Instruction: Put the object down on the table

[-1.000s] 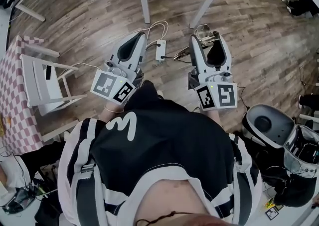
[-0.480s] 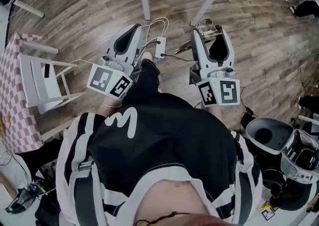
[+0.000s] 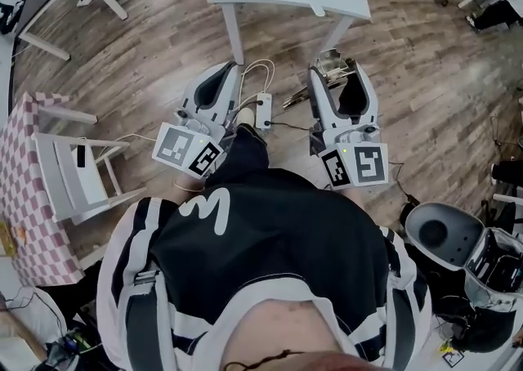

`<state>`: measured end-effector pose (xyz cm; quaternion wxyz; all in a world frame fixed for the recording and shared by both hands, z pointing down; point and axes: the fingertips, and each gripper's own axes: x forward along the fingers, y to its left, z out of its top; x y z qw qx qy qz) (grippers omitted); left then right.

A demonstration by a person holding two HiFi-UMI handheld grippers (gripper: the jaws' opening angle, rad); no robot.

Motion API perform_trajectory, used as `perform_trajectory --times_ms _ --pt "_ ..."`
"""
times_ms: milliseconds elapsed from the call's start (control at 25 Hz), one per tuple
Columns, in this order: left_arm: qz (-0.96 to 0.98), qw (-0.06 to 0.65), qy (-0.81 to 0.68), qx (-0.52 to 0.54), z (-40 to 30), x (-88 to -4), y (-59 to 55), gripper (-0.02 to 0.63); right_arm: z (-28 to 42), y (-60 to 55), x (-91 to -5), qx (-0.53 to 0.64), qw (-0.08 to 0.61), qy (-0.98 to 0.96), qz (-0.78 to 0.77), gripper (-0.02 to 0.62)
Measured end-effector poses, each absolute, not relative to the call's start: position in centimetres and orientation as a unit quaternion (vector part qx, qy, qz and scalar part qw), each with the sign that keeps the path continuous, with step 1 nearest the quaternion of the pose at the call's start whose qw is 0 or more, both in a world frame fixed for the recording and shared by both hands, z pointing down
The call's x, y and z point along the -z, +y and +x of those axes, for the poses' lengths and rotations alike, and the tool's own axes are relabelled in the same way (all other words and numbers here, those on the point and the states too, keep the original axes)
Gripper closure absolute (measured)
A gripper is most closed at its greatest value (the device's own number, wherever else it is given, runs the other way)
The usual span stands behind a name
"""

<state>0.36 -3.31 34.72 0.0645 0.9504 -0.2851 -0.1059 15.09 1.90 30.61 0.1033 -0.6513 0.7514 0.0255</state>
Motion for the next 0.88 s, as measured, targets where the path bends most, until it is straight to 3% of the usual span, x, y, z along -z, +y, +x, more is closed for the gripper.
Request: perform_trajectory --times_ms 880 --pt "0.969 0.077 -0.217 0.084 5.4 -34.9 -22.2 0.601 17.5 -15.6 -30.6 -0.018 0.072 0.718 -0.692 0.305"
